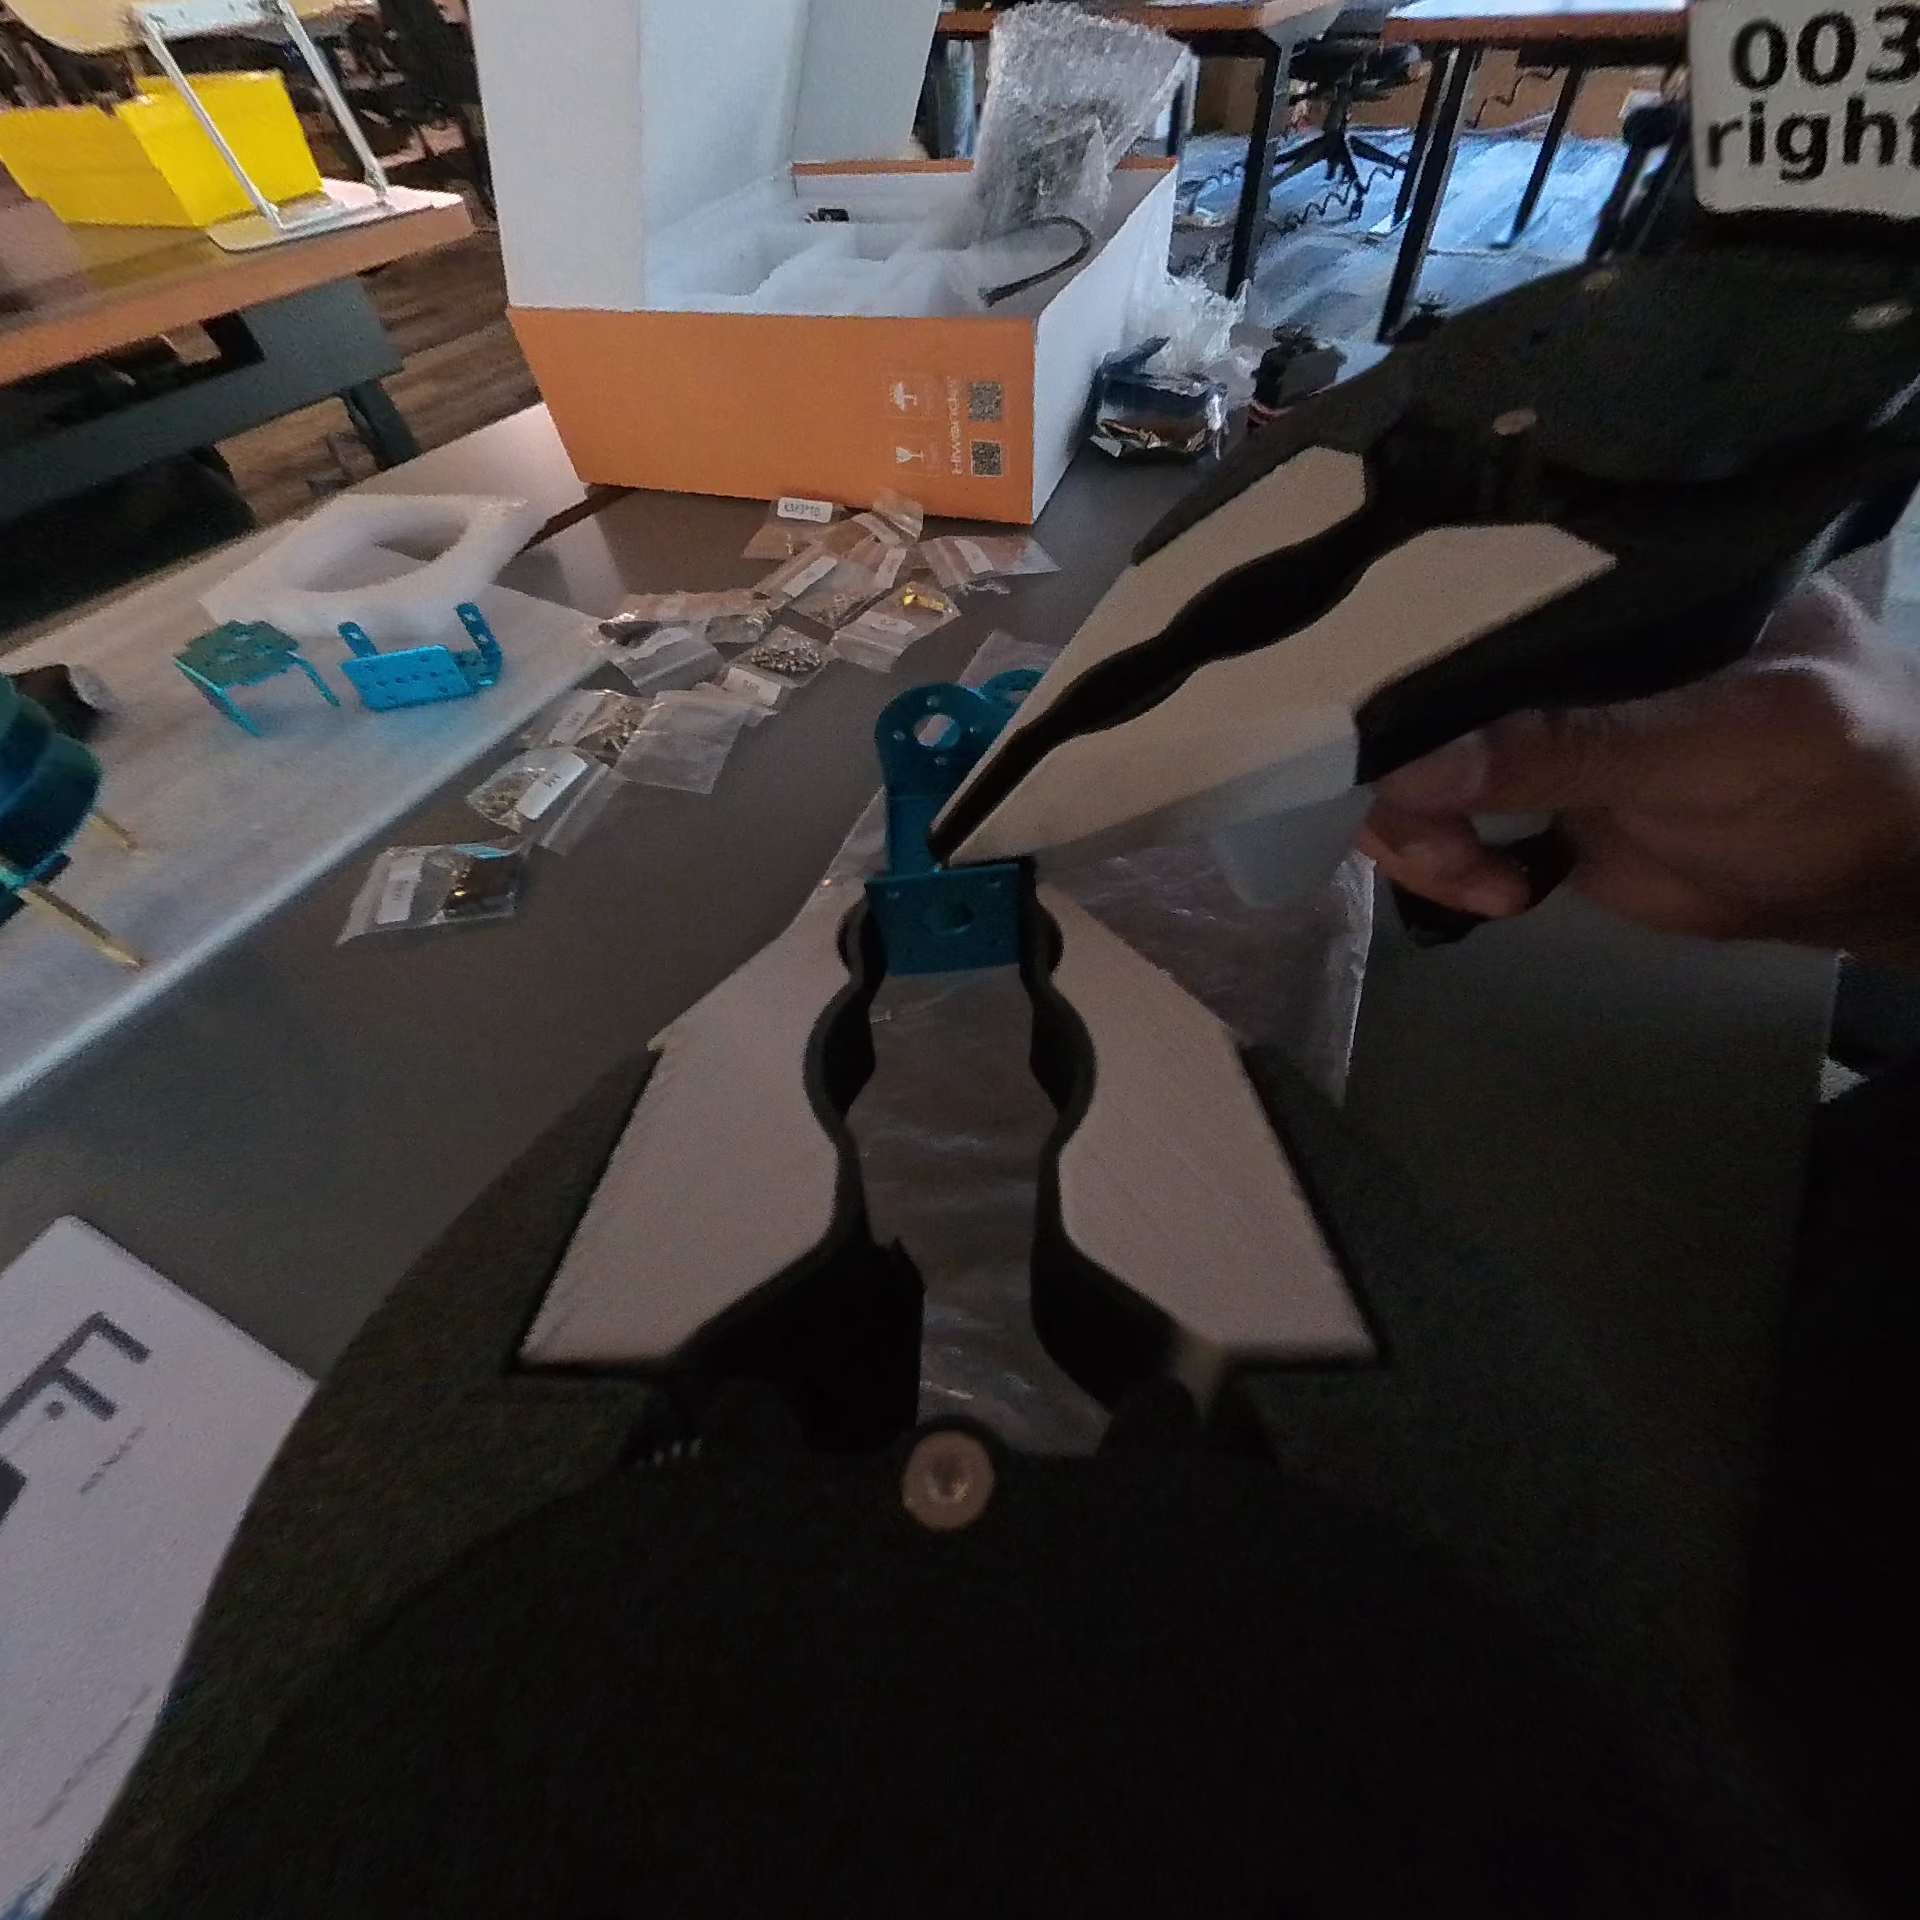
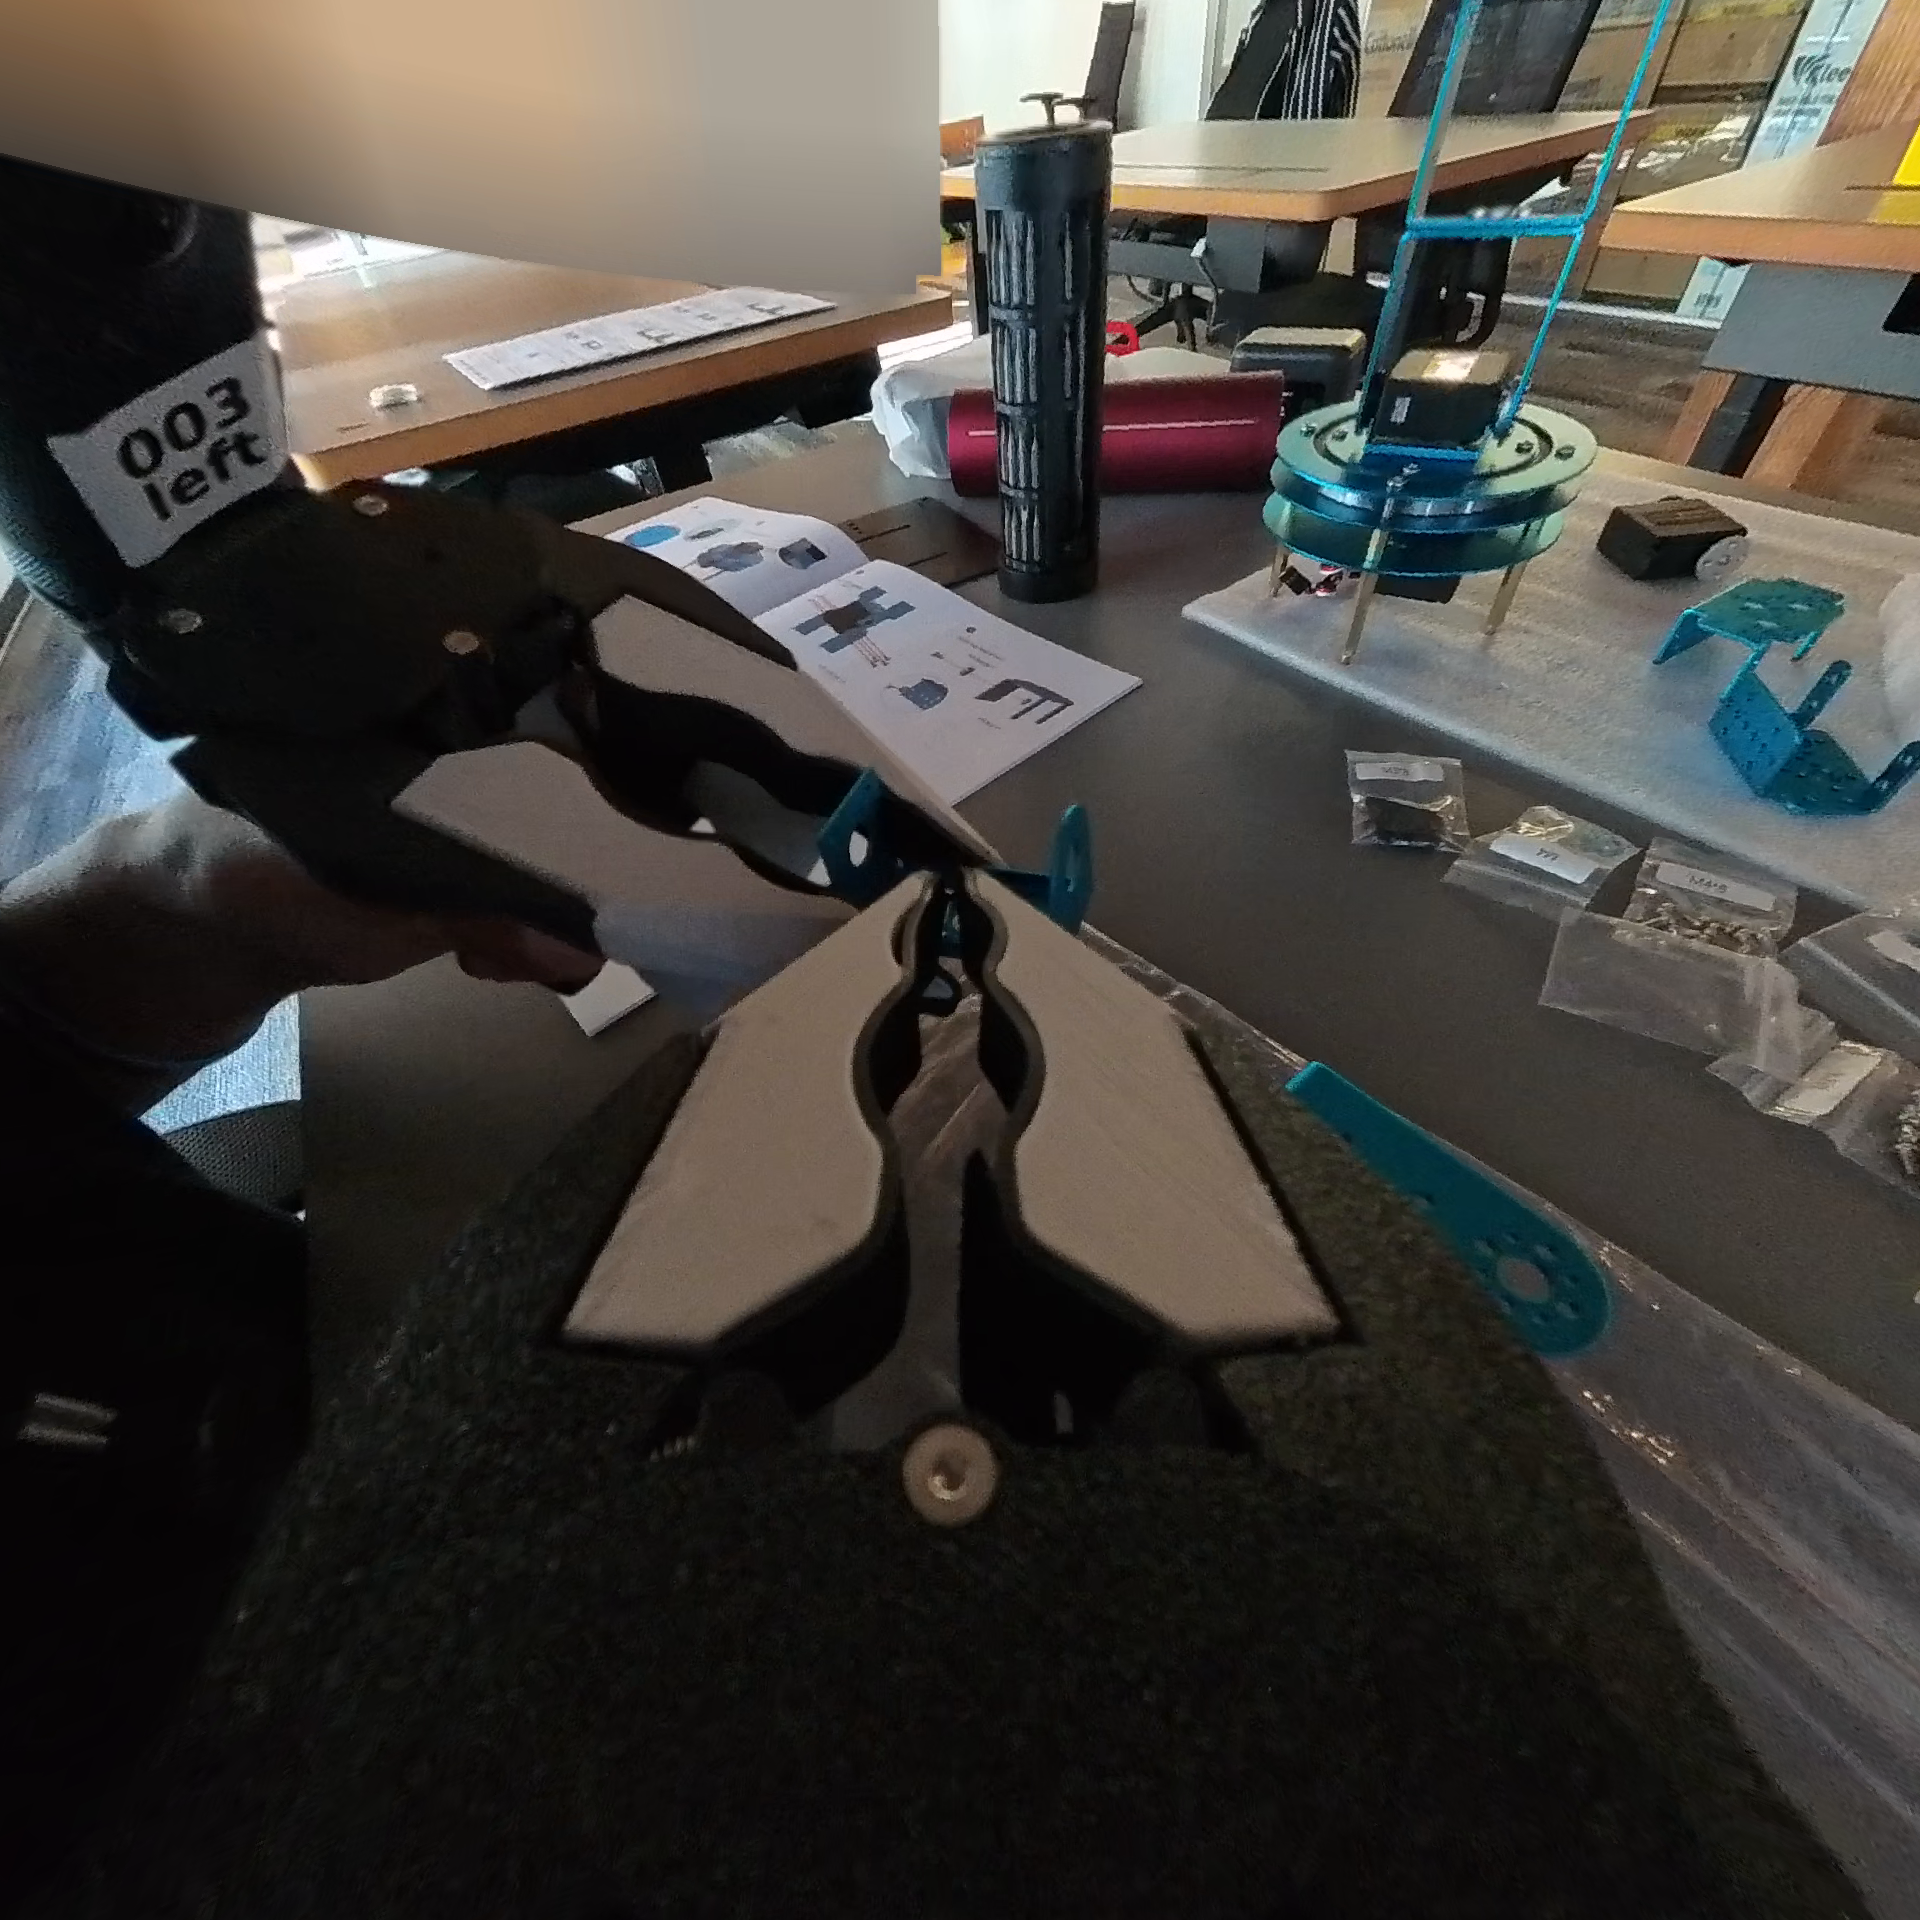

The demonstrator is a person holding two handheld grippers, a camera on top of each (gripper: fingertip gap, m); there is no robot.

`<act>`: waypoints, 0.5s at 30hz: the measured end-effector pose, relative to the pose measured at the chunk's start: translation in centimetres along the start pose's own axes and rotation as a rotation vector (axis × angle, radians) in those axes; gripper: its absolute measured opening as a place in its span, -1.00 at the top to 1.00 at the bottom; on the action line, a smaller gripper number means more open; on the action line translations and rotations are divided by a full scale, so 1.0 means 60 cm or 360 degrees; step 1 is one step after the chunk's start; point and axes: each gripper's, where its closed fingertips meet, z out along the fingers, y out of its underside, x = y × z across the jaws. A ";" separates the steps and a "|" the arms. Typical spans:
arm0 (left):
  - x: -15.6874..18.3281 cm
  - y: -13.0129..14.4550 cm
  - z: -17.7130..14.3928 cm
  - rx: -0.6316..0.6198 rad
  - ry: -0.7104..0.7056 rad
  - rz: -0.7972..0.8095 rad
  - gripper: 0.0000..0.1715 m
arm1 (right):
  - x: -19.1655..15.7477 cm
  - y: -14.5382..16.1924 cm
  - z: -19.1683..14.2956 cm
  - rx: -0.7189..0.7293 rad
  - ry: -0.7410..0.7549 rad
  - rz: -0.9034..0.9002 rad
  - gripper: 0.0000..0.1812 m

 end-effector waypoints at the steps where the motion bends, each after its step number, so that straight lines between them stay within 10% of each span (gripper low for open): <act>1: -0.001 0.000 -0.001 -0.0001 -0.0017 0.0022 0.72 | -0.001 0.000 0.000 -0.0008 -0.0006 -0.0004 0.98; 15: -0.005 -0.003 -0.010 0.0035 -0.0086 0.0160 0.72 | -0.009 -0.001 0.004 -0.0086 -0.0095 0.0017 0.98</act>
